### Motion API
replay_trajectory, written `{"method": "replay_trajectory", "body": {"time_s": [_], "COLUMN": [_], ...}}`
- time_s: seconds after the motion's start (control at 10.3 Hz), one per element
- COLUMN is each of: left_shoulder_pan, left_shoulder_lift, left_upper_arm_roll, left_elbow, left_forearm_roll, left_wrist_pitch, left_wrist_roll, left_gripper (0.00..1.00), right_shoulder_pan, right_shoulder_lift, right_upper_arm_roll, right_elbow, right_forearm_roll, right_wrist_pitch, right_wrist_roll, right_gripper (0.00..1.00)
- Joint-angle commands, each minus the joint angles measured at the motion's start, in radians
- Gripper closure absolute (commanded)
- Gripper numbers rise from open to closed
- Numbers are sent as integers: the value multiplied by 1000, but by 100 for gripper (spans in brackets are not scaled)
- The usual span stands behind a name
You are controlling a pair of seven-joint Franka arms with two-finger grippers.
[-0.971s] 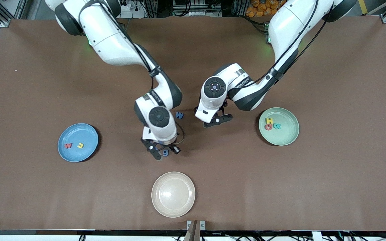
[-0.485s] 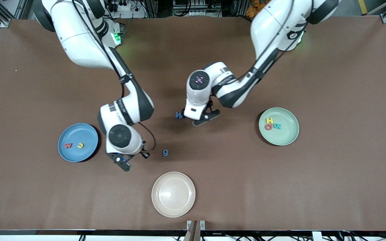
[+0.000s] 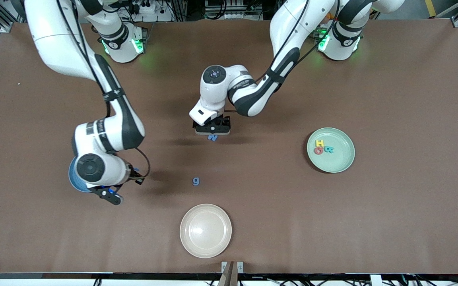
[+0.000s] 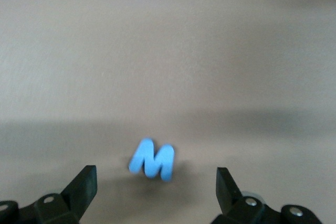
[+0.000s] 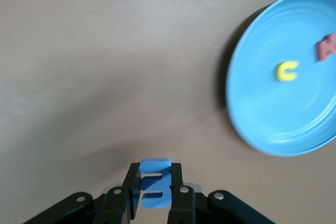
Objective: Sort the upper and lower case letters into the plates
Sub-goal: 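Release the e onto the blue plate while the left gripper lowers over M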
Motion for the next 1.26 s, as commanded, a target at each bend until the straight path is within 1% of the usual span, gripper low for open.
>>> {"method": "replay_trajectory", "body": {"time_s": [0.0,0.1,0.19,0.39,0.49,0.58,0.68,0.78,0.87,0.97,1.07,1.17], "left_shoulder_pan": [36,36,35,30,22,12,-1,-30,-59,-85,-85,-85], "left_shoulder_lift": [35,32,33,35,41,52,66,78,81,81,81,81], "left_upper_arm_roll": [3,15,22,22,22,22,22,26,70,96,98,98], "left_elbow": [28,29,29,29,32,48,55,66,72,74,72,72], "left_forearm_roll": [25,24,21,13,13,13,15,21,16,15,16,16], "left_wrist_pitch": [19,19,19,19,19,19,19,17,17,17,16,14], "left_wrist_roll": [257,340,350,332,283,236,219,196,185,183,186,186], "left_gripper": [0,0,0,0,0,0,0,0,1,6,15,32], "right_shoulder_pan": [-95,-127,-152,-172,-192,-214,-233,-233,-230,-227,-224,-212], "right_shoulder_lift": [-58,-58,-58,-56,-55,-55,-56,-58,-62,-65,-65,-65], "right_upper_arm_roll": [11,11,11,11,11,13,13,13,16,16,18,18], "right_elbow": [-93,-98,-98,-95,-97,-97,-97,-98,-98,-98,-98,-98], "right_forearm_roll": [-14,-22,-35,-86,-118,-128,-128,-126,-126,-125,-123,-123], "right_wrist_pitch": [19,26,28,29,31,31,31,25,19,17,17,11], "right_wrist_roll": [-175,-226,-272,-307,-329,-375,-411,-415,-412,-404,-400,-392], "right_gripper": [100,100,100,100,100,100,93,35,0,0,0,0]}}
